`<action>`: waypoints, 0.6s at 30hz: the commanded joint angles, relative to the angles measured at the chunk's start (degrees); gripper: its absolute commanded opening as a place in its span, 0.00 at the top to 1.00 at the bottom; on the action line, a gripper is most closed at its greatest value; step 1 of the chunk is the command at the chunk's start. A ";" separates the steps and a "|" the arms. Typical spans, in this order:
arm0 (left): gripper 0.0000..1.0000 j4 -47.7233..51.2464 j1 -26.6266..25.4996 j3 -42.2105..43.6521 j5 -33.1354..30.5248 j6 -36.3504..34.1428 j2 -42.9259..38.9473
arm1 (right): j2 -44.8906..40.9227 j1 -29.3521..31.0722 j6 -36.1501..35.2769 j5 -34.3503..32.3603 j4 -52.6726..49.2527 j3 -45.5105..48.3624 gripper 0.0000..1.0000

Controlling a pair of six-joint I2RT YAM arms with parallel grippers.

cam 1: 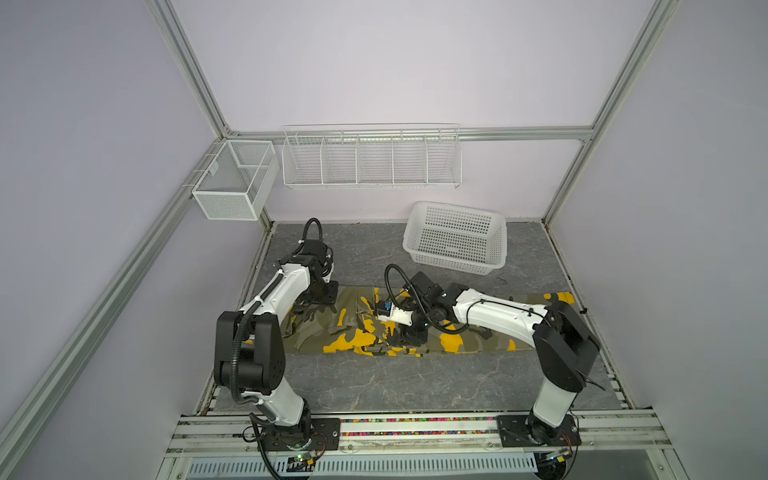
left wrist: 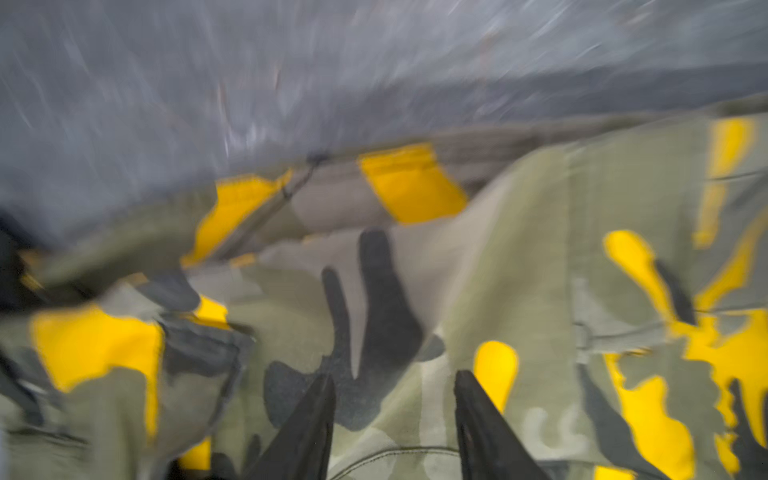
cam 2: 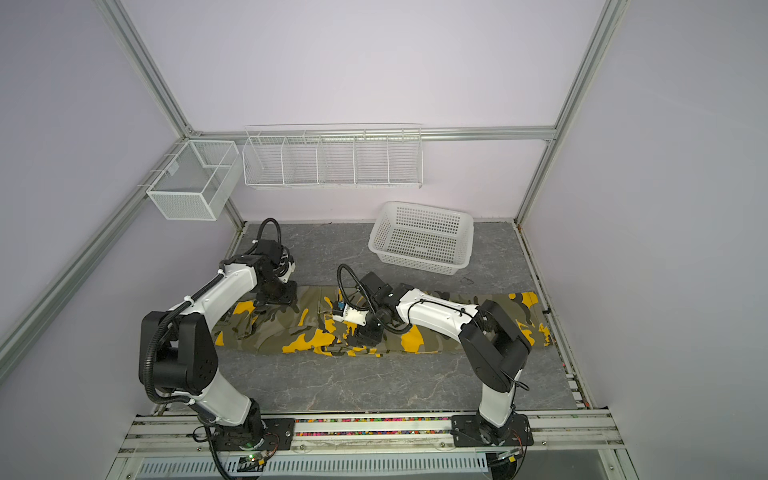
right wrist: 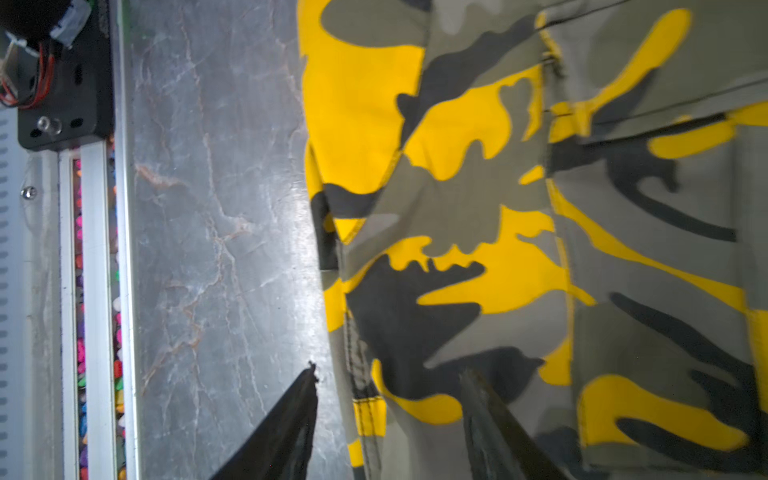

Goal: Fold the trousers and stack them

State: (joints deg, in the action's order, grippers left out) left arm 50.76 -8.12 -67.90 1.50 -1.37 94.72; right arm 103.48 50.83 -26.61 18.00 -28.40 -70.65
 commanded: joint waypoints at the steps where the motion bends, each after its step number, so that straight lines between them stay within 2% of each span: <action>1: 0.53 -4.16 1.74 2.52 0.21 6.15 -0.55 | 1.24 1.16 -1.25 -1.37 2.39 2.14 0.42; 5: 0.53 -5.47 3.25 5.22 -1.22 6.79 0.76 | 3.29 2.96 -2.26 -7.16 4.56 1.99 0.43; 8: 0.53 -6.79 4.12 6.55 -2.64 6.62 1.80 | 5.76 3.56 -2.67 -8.84 5.15 0.70 0.49; 15: 0.54 -7.73 5.15 6.38 -6.67 5.70 4.27 | 7.80 4.67 -1.09 -8.65 5.04 -0.67 0.73; 18: 0.54 -7.85 5.52 5.91 -7.56 5.17 5.10 | 7.50 4.90 -0.22 -5.42 4.44 -0.74 0.86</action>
State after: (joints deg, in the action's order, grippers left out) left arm 44.03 -3.51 -61.80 -2.52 3.44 98.50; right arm 110.48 54.87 -27.09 9.52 -23.31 -70.65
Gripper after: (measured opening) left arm 0.461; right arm 0.166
